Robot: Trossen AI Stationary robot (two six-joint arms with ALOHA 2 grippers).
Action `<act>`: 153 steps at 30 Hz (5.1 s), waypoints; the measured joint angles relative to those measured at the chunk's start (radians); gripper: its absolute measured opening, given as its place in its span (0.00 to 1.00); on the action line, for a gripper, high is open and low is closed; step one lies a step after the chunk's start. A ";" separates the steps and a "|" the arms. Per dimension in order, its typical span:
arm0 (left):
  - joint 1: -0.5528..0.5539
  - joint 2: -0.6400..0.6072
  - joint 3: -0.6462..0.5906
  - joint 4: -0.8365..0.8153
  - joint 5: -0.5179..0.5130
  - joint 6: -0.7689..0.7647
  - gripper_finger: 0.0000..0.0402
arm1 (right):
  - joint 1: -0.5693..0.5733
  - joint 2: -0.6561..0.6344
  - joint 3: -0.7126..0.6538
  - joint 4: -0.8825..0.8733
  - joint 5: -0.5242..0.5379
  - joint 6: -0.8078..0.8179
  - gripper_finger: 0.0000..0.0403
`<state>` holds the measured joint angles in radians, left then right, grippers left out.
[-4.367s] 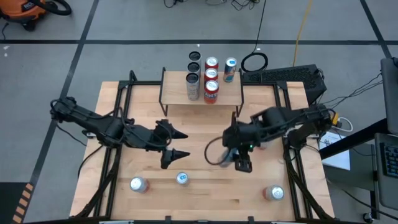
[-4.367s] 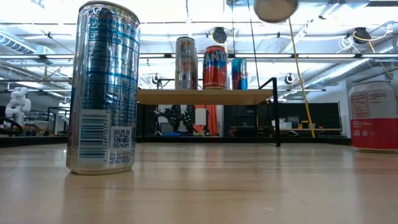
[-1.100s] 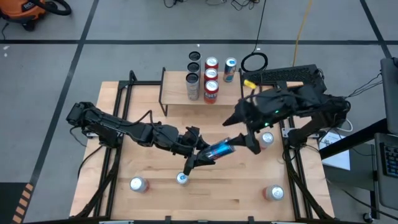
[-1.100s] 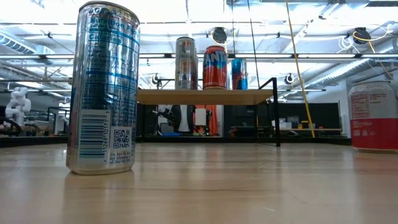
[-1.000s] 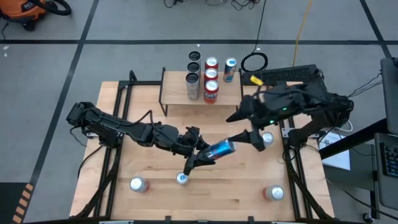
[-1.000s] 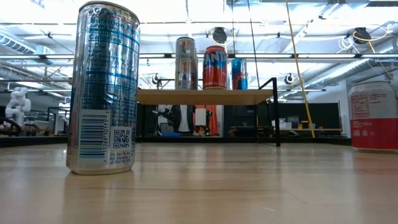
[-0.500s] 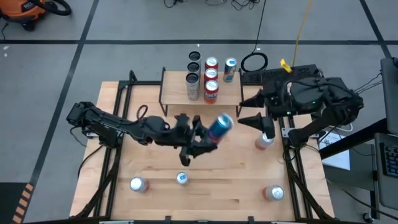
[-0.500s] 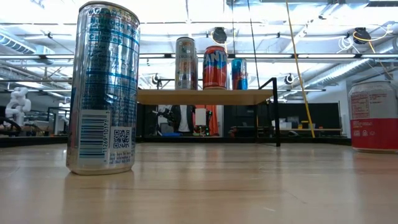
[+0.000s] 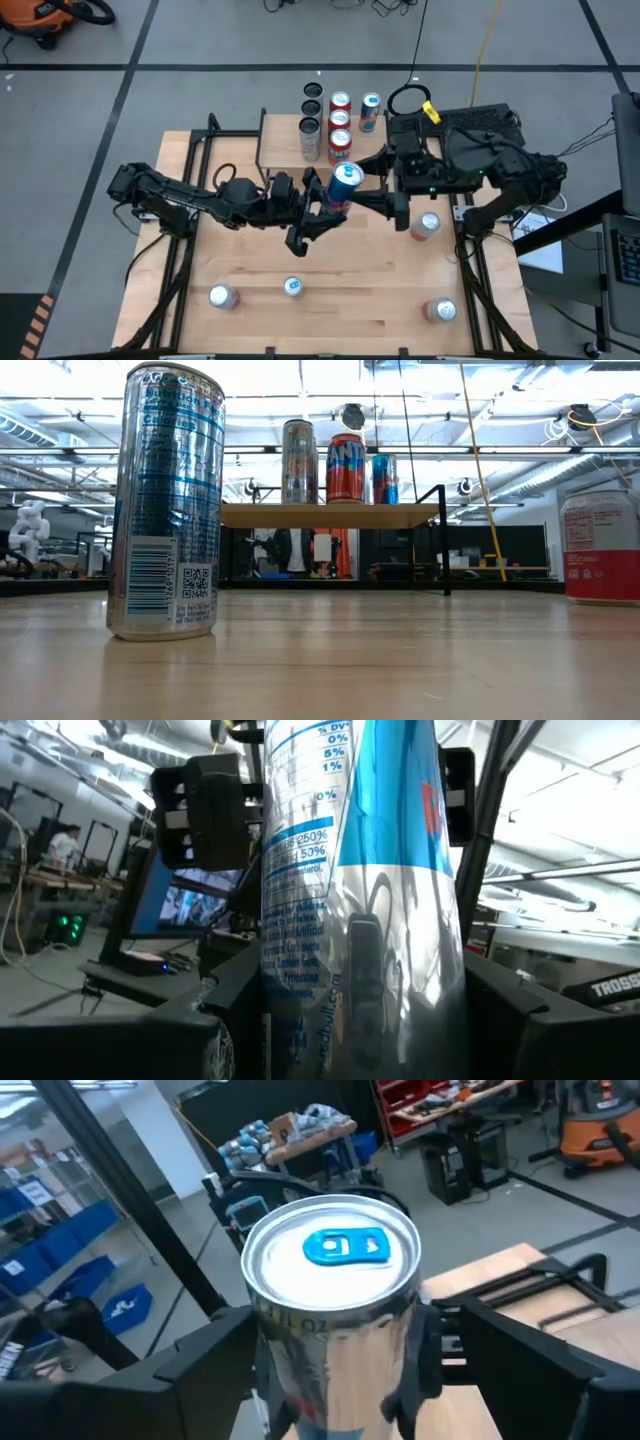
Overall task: Place canned beverage on shelf
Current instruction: Put the right blue soda can aligned with the other blue soda can on the shelf
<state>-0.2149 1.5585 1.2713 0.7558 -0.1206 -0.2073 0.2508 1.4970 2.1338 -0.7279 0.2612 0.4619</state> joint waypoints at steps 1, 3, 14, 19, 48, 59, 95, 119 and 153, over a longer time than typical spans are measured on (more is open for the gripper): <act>-0.001 0.000 0.000 0.002 0.001 0.008 0.57 | 0.000 0.005 0.000 0.015 -0.001 -0.004 0.79; -0.001 0.000 0.000 0.003 0.001 0.013 0.57 | 0.000 0.007 0.000 0.032 0.007 -0.011 0.79; 0.000 0.000 0.000 0.025 -0.045 0.045 0.57 | -0.001 0.020 0.000 0.122 0.025 -0.063 0.79; 0.000 0.000 0.000 0.022 -0.067 0.062 0.57 | -0.001 0.025 0.000 0.118 0.025 -0.077 0.79; 0.005 0.000 0.000 -0.013 -0.079 0.051 0.77 | -0.002 0.019 -0.002 0.036 -0.004 -0.135 0.53; 0.006 -0.132 0.000 -0.495 -0.225 -0.100 0.87 | -0.056 -0.076 -0.001 -0.145 -0.055 -0.183 0.53; -0.007 -0.253 0.000 -0.930 -0.195 -0.343 0.87 | -0.886 -0.325 -0.682 0.264 -0.867 -0.377 0.52; -0.007 -0.253 -0.001 -0.932 -0.203 -0.356 0.87 | -1.121 -0.269 -1.013 0.649 -0.973 -0.508 0.52; -0.011 -0.253 -0.002 -0.994 -0.228 -0.361 0.87 | -1.135 -0.177 -1.015 0.613 -0.971 -0.674 0.54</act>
<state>-0.2256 1.3060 1.2694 -0.2382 -0.3489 -0.5678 -0.8841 1.3195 1.1187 -0.1144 -0.7097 -0.2117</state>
